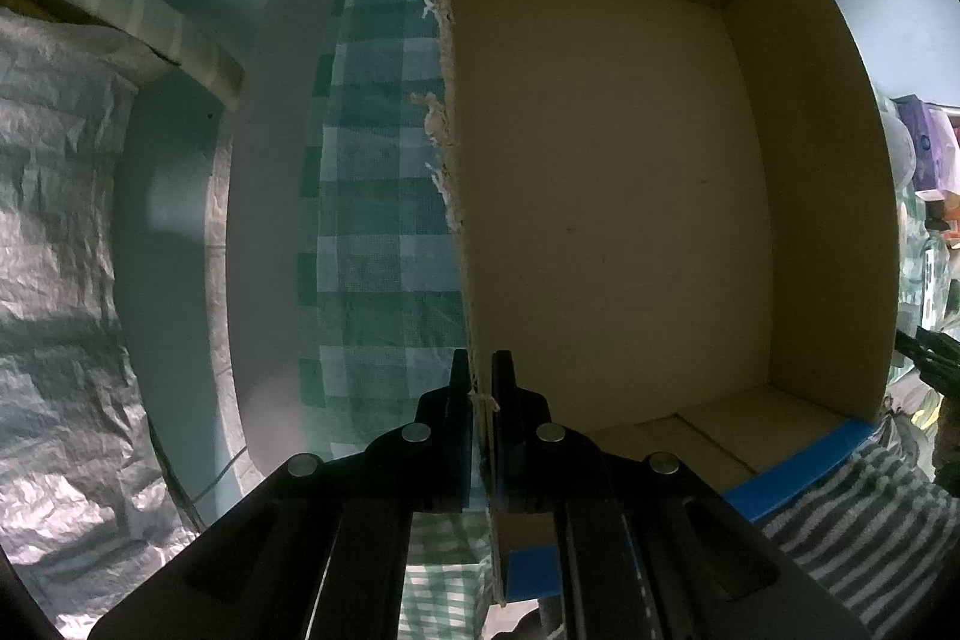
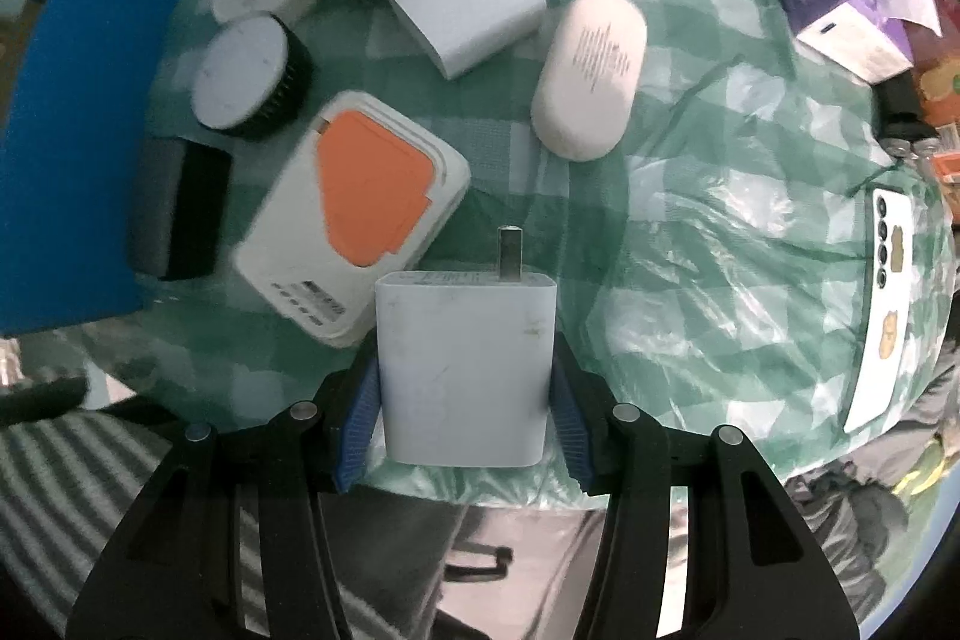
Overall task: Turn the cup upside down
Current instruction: 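Lift the white charger with the right tool and carry it toward the box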
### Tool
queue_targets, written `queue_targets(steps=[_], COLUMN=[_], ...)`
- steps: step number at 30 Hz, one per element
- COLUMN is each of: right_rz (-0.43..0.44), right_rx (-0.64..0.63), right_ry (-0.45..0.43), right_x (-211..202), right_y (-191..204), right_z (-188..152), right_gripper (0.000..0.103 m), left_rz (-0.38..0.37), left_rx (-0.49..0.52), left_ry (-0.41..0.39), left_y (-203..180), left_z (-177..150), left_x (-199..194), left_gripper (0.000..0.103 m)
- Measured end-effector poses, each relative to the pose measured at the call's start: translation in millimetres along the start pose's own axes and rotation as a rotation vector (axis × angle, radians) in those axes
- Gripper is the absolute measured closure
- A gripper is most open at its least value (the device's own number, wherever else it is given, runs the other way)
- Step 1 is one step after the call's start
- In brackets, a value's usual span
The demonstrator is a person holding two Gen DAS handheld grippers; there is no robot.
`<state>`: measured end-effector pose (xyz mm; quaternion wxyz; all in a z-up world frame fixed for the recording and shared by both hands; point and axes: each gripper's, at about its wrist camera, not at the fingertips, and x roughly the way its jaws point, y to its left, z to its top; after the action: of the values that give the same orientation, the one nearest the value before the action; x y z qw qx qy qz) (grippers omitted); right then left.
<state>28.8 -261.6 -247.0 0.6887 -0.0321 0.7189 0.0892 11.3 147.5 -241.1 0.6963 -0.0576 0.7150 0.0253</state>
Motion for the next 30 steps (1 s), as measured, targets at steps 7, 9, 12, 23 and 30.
queue_targets(steps=[7, 9, 12, 23, 30], right_rz=[0.014, 0.017, 0.026, 0.073, 0.101], right_rx=[-0.020, -0.028, -0.046, -0.199, -0.337], right_ry=[-0.038, -0.042, -0.054, -0.104, -0.127], right_x=[-32.3, -43.3, -60.6, -96.0, -103.9], right_y=[29.4, 37.7, 51.6, 112.0, 167.8], right_z=[7.4, 10.9, 18.8, 52.0, 68.8], right_gripper=[0.052, 0.052, 0.052, 0.052, 0.052], left_rz=[0.004, 0.004, 0.002, 0.002, 0.007], left_rx=[0.011, 0.015, 0.018, 0.032, 0.040], left_ry=[-0.007, -0.011, -0.013, -0.016, -0.013], left_y=[-3.0, -4.4, -3.7, 0.2, -2.6], left_z=[-0.5, -1.0, -1.0, -1.8, -1.3], left_x=[-3.0, -4.8, -6.0, -5.7, -7.1], left_gripper=[0.098, 0.098, 0.098, 0.098, 0.098])
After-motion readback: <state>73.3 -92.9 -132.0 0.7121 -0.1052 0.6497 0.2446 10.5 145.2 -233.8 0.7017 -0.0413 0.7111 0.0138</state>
